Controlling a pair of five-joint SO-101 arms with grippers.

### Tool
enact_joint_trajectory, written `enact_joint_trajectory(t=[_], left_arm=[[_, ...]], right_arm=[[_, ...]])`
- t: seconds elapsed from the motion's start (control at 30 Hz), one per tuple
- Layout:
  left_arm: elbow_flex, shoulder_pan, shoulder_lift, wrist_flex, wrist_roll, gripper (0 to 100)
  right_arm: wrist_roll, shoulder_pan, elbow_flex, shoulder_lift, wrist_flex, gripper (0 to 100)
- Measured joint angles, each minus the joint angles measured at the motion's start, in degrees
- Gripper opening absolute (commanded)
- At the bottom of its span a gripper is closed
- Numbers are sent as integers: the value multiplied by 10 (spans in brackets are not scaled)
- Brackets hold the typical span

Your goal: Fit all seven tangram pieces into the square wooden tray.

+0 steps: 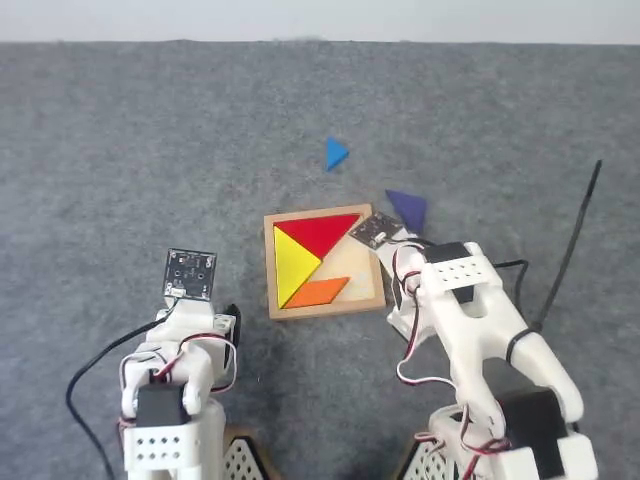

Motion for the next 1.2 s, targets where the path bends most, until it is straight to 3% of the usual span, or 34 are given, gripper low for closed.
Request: enact_joint_trajectory(t=[0.23,0.47,0.63,0.9,1.2], left_arm=[[0,0,0,0,0,153],[0,0,0,0,0,153],[0,0,0,0,0,153],[0,0,0,0,0,153],[0,0,0,0,0,153]], right_arm=[[-1,0,4,0,6,214],[-1,4,25,-1,-1,82],[-12,4,25,-4,-1,73],[-105,4,-4,-4,31,76],[-307,4,-62,-4,82,77]])
